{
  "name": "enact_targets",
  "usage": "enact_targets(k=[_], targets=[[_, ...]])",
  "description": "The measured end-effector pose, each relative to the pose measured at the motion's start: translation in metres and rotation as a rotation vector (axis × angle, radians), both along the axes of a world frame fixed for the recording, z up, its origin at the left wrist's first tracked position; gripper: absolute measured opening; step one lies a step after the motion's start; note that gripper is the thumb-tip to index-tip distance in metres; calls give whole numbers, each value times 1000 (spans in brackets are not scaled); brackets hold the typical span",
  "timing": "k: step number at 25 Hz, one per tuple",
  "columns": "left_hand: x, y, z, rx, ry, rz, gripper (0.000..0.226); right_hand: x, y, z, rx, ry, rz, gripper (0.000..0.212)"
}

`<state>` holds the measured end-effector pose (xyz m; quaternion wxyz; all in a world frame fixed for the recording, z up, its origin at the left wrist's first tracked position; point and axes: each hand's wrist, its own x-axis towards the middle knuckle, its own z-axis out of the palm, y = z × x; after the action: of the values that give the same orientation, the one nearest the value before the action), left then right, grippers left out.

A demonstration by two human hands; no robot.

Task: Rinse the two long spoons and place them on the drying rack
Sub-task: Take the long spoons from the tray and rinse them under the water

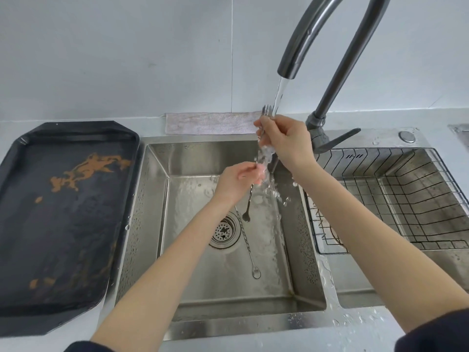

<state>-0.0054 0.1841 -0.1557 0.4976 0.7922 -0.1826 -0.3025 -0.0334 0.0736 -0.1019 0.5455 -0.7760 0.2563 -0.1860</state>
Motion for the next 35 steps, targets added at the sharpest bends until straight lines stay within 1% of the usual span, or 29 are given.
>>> enact_targets(k=[4,10,12,15,17,19,22,26,29,31,34,35], targets=[[9,-16,4,-73,-42,33,25,-4,-5,-3,-10,14,-28,16],[13,-24,8,-32,-97,-24,34,-13,-11,-16,-136,151,64,21],[14,-21,7,-89,-33,38,32,-17,-7,-30,-150,219,44,27],[17,-12,2,-165,27,111,28,-23,3,-53,-72,349,102,35],[20,-8,0,-216,94,143,27,-29,11,-66,-49,455,182,33],[23,-5,0,-230,140,172,27,-32,18,-76,-73,504,232,26],[24,0,-8,-186,178,180,26,-33,25,-89,3,478,218,13],[18,13,-37,-103,271,234,26,-36,39,-114,59,566,241,21],[14,25,-64,-38,344,319,13,-39,53,-134,62,636,283,22],[12,33,-79,15,384,340,19,-40,61,-148,64,671,278,23],[11,40,-102,101,430,335,11,-40,69,-168,73,739,286,24],[11,41,-109,131,440,321,15,-41,72,-173,78,759,298,24]])
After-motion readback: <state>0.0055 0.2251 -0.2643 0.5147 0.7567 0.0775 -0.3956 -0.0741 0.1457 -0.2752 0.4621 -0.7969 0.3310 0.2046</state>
